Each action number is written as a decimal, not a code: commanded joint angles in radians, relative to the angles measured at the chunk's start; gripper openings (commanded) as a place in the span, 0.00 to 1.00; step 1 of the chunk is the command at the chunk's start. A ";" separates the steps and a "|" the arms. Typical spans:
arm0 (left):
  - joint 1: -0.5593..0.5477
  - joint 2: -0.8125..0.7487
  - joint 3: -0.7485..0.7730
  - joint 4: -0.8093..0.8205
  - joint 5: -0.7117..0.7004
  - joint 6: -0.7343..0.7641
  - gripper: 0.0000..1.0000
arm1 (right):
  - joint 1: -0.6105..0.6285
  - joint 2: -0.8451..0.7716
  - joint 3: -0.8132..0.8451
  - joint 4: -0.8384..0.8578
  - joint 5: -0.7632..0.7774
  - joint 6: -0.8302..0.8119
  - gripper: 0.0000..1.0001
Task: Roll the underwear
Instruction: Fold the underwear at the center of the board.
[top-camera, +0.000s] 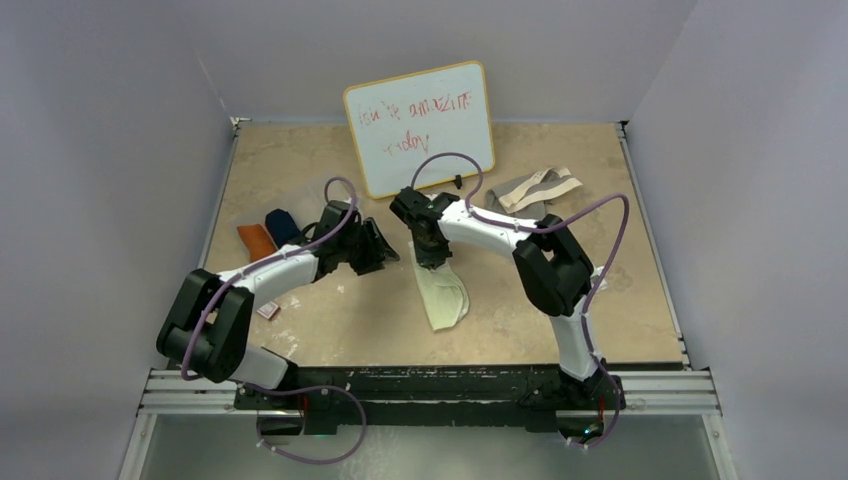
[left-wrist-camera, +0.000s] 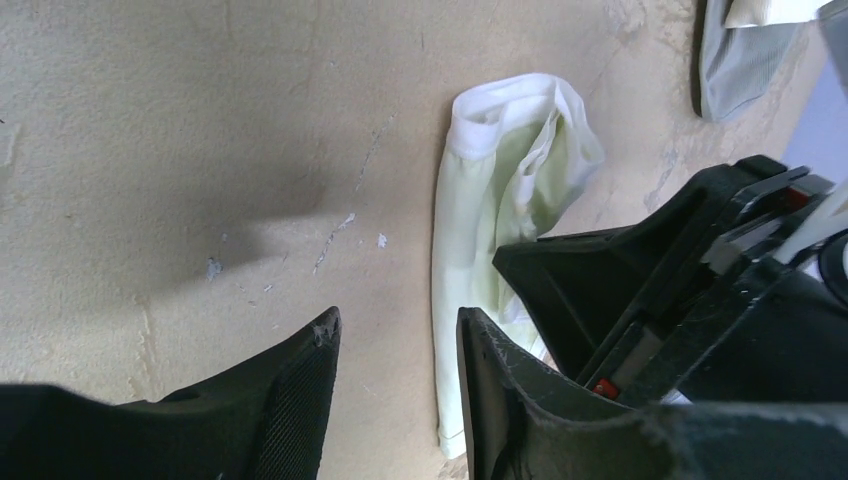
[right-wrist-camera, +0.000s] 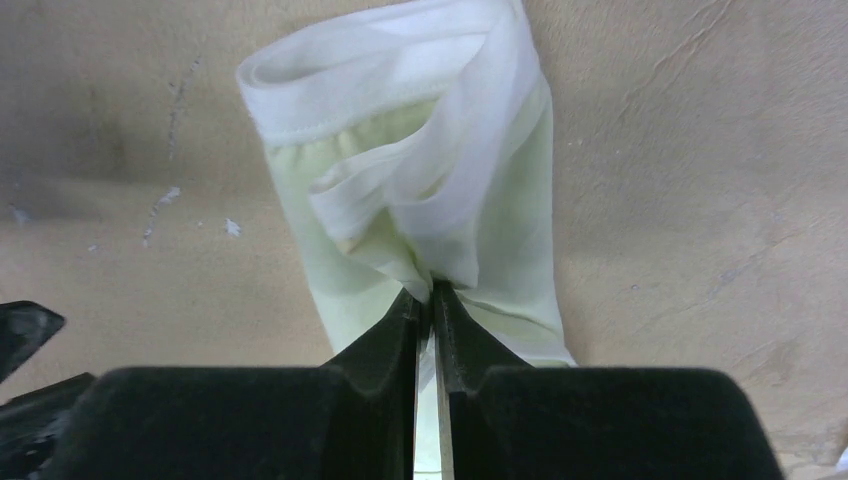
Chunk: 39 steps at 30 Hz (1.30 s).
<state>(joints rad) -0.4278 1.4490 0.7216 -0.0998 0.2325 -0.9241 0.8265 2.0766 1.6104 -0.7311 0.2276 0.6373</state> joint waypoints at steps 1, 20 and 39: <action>0.012 -0.016 0.013 -0.005 -0.019 -0.012 0.43 | 0.008 -0.049 -0.032 0.069 -0.066 0.028 0.10; 0.015 0.014 0.027 0.033 0.005 0.001 0.38 | 0.008 -0.079 0.011 0.060 -0.108 0.061 0.12; 0.017 0.079 0.030 0.084 0.017 -0.023 0.10 | 0.008 -0.010 0.079 0.082 -0.187 0.066 0.16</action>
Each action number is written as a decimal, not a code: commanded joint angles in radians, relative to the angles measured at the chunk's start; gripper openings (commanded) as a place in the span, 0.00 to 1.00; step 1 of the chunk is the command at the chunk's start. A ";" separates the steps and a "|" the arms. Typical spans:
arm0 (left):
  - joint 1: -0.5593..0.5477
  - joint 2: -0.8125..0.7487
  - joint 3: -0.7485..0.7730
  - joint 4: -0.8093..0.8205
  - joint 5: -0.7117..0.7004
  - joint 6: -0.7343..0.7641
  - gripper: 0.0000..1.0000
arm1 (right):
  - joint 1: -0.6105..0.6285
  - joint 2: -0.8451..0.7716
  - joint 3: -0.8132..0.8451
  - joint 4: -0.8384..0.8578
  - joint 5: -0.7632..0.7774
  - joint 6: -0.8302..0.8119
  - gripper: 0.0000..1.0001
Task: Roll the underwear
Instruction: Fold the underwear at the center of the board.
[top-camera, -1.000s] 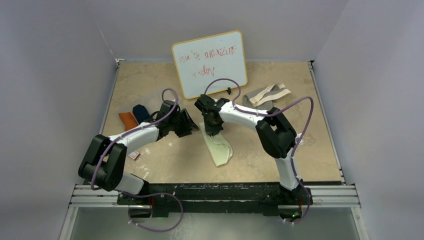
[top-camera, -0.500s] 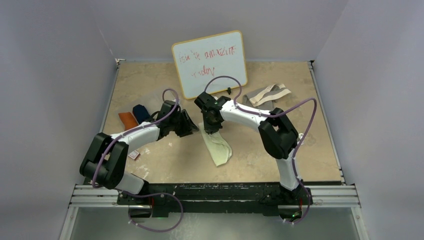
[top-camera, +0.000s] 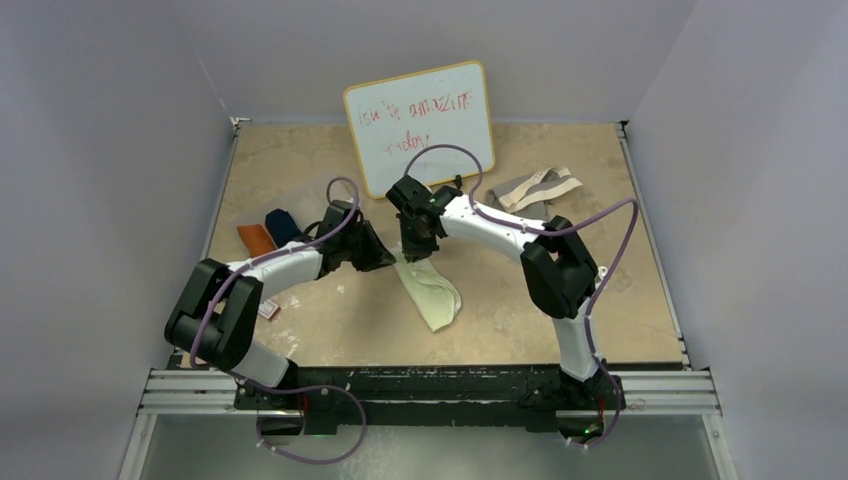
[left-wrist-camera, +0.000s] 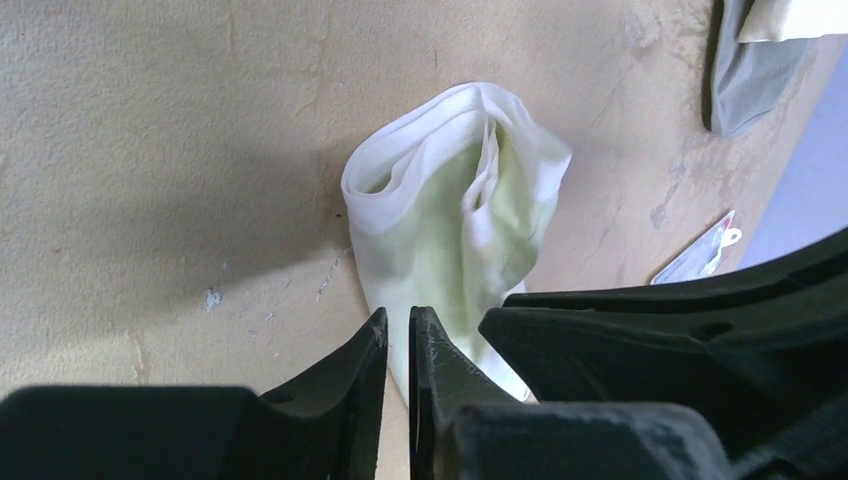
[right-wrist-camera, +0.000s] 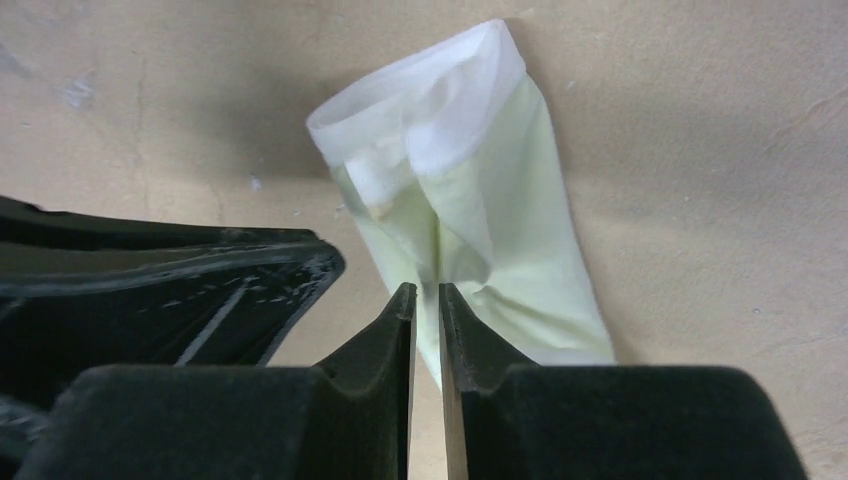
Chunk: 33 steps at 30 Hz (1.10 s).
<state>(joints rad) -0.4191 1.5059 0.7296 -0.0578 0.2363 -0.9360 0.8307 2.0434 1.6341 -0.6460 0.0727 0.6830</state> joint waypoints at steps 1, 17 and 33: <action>0.008 0.030 0.022 0.060 0.016 -0.012 0.08 | 0.004 0.028 0.061 -0.001 -0.039 0.022 0.16; 0.008 0.005 -0.024 0.084 -0.014 -0.022 0.00 | 0.001 -0.093 -0.051 0.092 -0.020 -0.005 0.25; 0.010 -0.121 -0.046 -0.036 -0.111 -0.024 0.04 | -0.101 -0.048 -0.077 0.248 -0.161 -0.014 0.05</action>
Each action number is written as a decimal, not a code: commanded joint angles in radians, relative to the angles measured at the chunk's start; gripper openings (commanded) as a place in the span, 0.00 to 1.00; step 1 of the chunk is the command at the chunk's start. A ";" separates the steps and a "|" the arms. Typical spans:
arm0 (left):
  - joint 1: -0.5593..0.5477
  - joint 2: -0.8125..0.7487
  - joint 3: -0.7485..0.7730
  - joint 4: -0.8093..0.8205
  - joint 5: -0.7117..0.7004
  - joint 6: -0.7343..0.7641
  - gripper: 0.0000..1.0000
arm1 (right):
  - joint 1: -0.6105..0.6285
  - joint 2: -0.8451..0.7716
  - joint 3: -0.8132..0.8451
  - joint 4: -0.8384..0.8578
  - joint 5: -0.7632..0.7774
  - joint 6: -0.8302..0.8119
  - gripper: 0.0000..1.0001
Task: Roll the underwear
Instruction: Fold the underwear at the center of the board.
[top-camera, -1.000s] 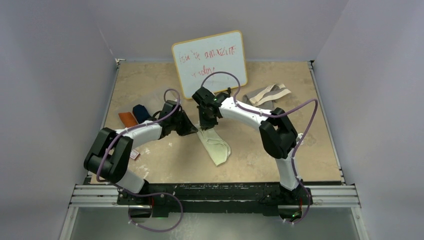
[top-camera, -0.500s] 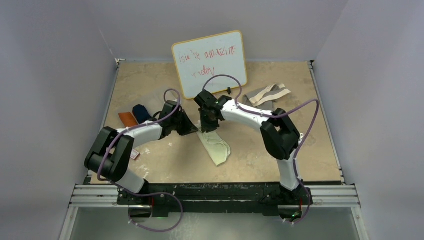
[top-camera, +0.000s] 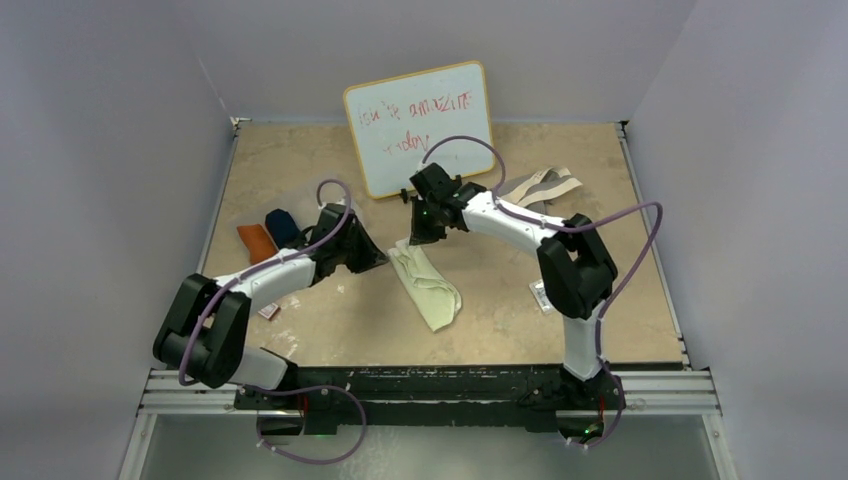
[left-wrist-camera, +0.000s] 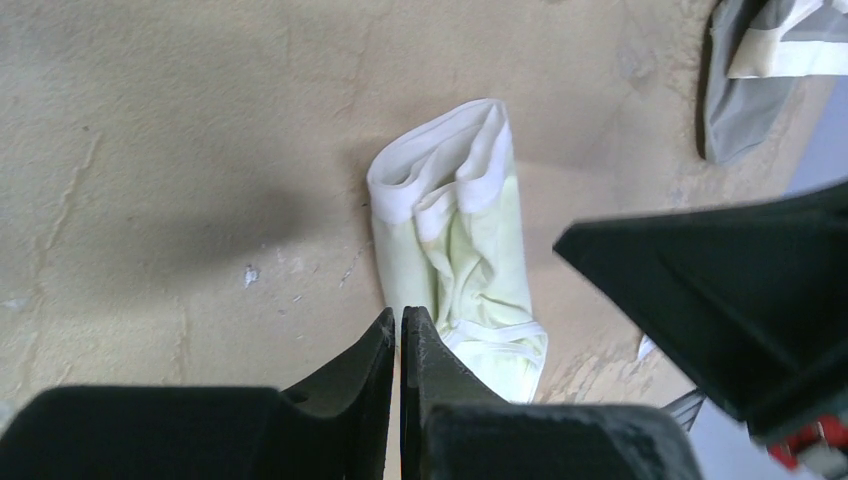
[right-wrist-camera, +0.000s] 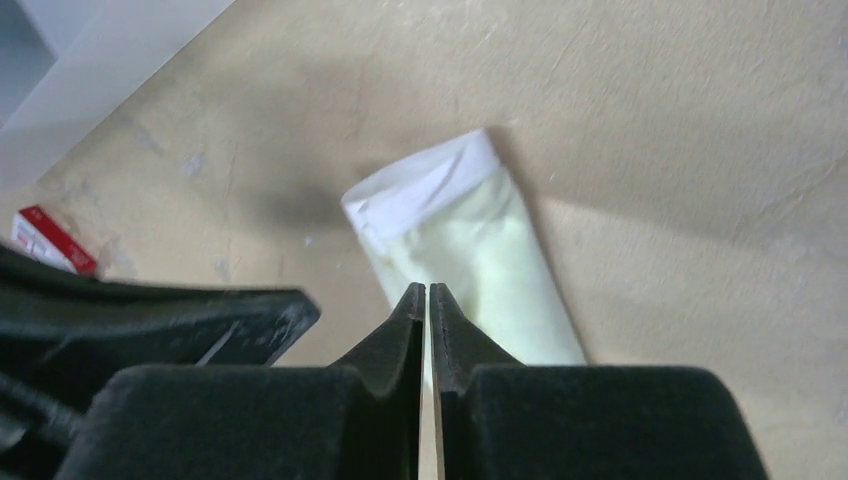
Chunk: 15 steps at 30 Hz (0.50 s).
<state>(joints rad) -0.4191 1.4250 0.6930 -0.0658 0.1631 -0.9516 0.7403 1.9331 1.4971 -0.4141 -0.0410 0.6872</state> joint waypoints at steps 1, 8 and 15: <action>0.009 -0.045 -0.008 -0.036 -0.042 -0.007 0.04 | -0.012 0.079 0.077 0.008 -0.059 -0.022 0.04; 0.013 -0.057 0.005 -0.064 -0.053 0.002 0.04 | 0.008 0.141 0.071 0.074 -0.097 -0.002 0.02; 0.013 -0.061 0.005 -0.045 -0.027 -0.003 0.07 | 0.019 0.205 0.133 -0.040 -0.018 -0.023 0.02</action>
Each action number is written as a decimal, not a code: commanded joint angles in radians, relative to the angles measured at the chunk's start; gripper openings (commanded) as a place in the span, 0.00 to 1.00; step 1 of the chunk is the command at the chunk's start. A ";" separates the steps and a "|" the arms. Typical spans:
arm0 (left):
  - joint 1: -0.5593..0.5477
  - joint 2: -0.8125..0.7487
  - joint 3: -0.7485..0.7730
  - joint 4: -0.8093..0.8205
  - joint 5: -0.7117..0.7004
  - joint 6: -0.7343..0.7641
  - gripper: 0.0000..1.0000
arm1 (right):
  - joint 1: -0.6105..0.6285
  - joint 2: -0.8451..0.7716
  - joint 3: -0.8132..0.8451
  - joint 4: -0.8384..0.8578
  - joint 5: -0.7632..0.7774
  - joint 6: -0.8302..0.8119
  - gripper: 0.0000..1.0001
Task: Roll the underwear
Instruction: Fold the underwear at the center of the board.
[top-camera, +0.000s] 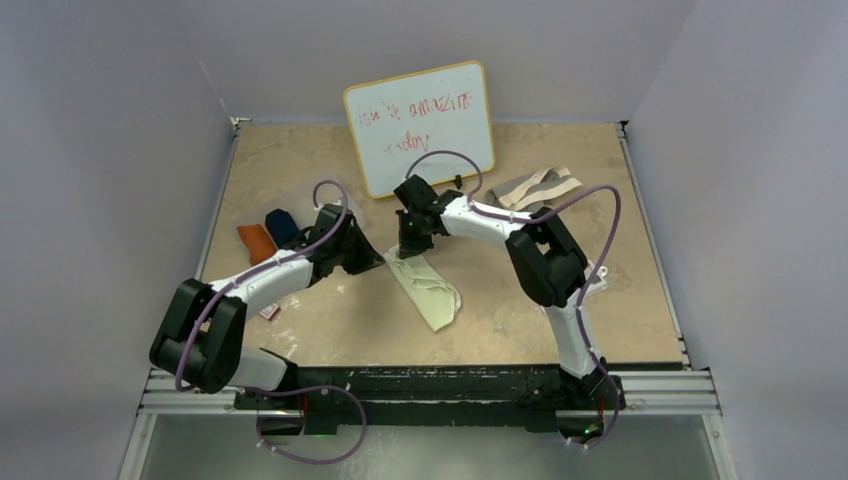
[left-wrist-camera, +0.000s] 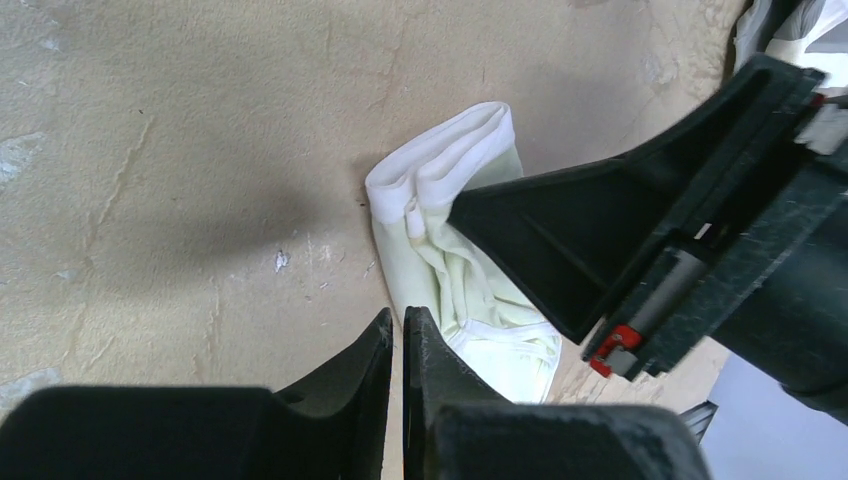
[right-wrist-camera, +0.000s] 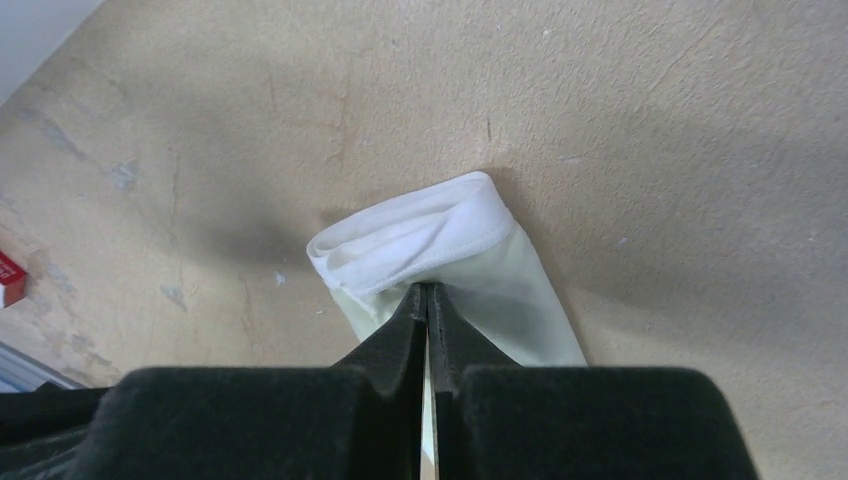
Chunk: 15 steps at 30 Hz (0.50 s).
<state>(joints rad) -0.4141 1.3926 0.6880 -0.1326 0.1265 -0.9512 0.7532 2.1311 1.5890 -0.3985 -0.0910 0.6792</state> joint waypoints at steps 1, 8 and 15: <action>0.008 -0.026 0.011 0.031 0.017 -0.003 0.09 | 0.005 0.000 0.039 -0.053 0.022 -0.020 0.03; 0.008 0.004 0.045 0.065 0.050 -0.005 0.36 | 0.001 -0.176 -0.045 0.004 -0.042 -0.026 0.14; 0.008 0.082 0.075 0.136 0.106 -0.034 0.51 | -0.010 -0.297 -0.190 0.050 -0.028 -0.015 0.16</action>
<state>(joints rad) -0.4129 1.4384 0.7181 -0.0753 0.1875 -0.9600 0.7502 1.8820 1.4639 -0.3828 -0.1062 0.6624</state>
